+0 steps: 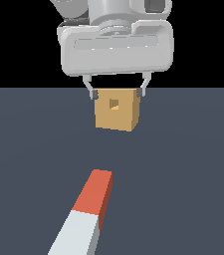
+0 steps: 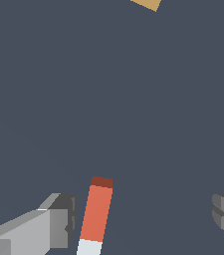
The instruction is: Insert the peg into the horizontal hole in a box.
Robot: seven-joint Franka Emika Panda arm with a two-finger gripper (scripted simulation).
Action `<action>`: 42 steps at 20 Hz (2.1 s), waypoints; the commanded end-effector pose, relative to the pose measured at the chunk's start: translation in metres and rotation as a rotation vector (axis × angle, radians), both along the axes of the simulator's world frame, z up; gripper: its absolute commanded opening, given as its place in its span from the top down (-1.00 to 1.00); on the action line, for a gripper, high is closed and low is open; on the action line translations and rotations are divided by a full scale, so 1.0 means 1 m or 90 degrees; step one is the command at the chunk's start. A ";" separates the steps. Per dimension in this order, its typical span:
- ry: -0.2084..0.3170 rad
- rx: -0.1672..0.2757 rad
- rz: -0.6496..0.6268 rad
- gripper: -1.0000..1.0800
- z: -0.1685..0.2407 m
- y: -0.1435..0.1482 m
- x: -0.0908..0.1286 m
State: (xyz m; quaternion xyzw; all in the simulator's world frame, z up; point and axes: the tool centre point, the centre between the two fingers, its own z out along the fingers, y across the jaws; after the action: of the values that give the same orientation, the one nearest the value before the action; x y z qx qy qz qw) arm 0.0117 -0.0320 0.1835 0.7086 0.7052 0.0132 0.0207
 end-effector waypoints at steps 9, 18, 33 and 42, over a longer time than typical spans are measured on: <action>0.006 0.001 -0.024 -0.92 -0.022 -0.038 -0.009; 0.022 0.006 -0.094 -0.92 -0.085 -0.144 -0.041; 0.030 0.010 -0.127 -0.92 -0.115 -0.193 -0.059; 0.030 0.010 -0.126 -0.92 -0.147 -0.192 -0.059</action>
State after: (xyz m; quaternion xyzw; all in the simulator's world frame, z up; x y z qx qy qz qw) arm -0.0469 -0.2240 0.0451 0.7752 0.6317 -0.0001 0.0002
